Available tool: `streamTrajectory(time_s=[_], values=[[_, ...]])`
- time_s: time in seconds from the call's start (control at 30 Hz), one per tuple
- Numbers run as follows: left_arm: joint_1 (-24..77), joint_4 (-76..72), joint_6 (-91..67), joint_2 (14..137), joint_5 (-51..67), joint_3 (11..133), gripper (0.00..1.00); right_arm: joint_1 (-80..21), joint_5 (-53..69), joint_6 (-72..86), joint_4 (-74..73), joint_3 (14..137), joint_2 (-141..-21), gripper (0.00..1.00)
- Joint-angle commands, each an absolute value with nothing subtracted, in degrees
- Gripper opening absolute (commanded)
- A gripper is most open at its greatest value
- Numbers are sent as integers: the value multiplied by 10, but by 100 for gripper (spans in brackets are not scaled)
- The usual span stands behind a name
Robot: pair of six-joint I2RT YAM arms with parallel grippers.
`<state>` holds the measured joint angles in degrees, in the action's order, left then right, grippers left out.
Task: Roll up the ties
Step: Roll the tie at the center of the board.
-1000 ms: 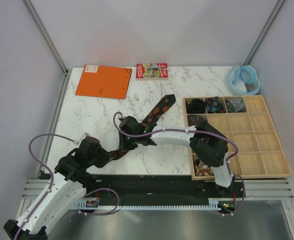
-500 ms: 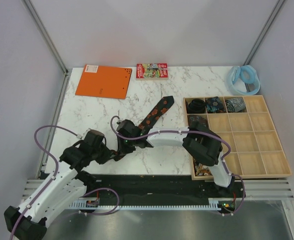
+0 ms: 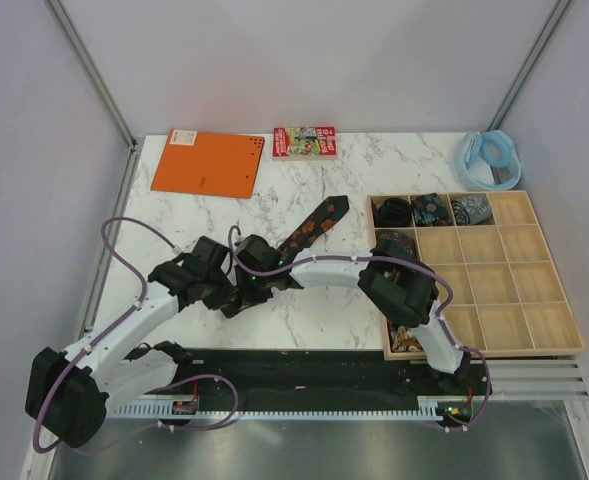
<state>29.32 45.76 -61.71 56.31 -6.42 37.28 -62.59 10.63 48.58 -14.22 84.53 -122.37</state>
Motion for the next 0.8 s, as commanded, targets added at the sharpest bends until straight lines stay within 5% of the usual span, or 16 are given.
streamTrajectory(time_s=[0.0,0.53,0.73,0.77], values=[[294,392,-579,599,-83,396,3,-607,122,447,-156,852,-1209,27],[294,377,-533,708,-102,438,4,-562,136,407,-160,724,-1102,32],[294,377,-511,744,-83,468,30,-540,138,401,-161,686,-1064,32],[294,378,-508,750,-80,472,49,-535,139,398,-163,686,-1059,33]])
